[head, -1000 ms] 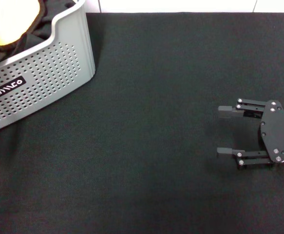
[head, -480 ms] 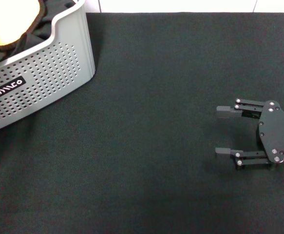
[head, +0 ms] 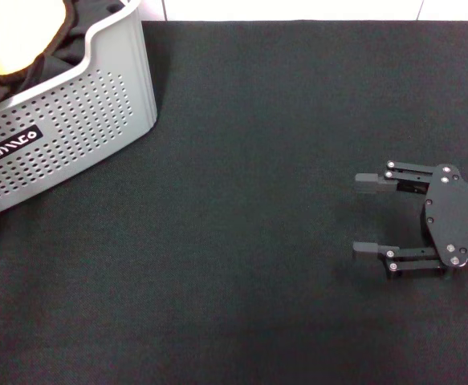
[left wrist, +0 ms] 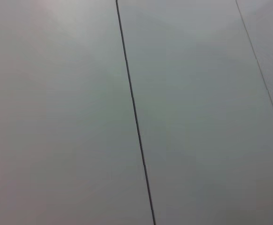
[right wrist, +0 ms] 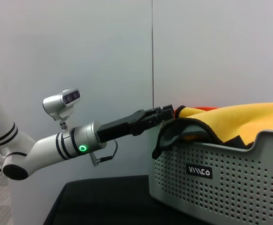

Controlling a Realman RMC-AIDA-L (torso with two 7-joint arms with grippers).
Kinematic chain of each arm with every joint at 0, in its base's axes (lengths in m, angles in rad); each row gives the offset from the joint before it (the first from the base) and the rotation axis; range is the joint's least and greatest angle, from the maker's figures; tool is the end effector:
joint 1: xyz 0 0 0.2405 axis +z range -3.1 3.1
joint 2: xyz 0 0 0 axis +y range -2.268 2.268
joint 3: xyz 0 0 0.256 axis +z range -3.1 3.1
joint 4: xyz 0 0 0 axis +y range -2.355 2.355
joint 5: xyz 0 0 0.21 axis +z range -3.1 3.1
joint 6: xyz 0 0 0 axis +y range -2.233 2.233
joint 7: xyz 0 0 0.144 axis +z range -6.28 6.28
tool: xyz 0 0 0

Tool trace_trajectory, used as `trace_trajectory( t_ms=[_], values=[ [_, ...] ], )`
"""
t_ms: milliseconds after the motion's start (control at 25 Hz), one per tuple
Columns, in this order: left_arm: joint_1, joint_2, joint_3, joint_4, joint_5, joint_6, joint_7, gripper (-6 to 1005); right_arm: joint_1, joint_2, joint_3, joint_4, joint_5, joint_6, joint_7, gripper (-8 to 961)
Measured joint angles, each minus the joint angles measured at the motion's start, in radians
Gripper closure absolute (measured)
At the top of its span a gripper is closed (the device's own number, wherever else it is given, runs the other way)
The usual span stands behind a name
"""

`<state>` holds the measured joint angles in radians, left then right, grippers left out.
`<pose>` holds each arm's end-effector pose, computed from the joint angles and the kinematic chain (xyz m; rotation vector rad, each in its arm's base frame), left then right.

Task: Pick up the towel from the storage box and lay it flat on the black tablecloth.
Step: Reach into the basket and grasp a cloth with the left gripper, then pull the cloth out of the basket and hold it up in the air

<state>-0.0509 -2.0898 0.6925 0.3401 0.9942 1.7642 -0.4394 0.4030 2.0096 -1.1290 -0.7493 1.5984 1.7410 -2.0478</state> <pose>-0.3532 0.1946 0.0645 -1.6177 -0.1790 -0.9039 0.2260 0.2893 0.0091 -2.8637 -0.0203 0.9853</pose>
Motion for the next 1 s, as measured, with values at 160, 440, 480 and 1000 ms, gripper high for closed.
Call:
trace_trajectory(
  t_ms=[160,440,480,1000],
  values=[
    [-0.006,0.0,-0.006,-0.026,-0.001,-0.01,0.02,743,0.0,0.0,0.0,-0.001,0.0,0.0,0.0,210],
    [-0.026,0.0,-0.007,-0.064,-0.001,-0.053,0.089,766,0.001,0.0,0.0,-0.001,0.0,0.002,0.0,213],
    [-0.032,0.0,-0.007,-0.073,-0.001,-0.063,0.107,770,0.001,0.0,0.0,-0.001,0.0,0.004,0.0,214],
    [-0.059,-0.004,-0.007,-0.129,-0.103,-0.063,0.144,813,0.0,0.003,-0.005,-0.002,0.001,0.007,0.007,219]
  ],
)
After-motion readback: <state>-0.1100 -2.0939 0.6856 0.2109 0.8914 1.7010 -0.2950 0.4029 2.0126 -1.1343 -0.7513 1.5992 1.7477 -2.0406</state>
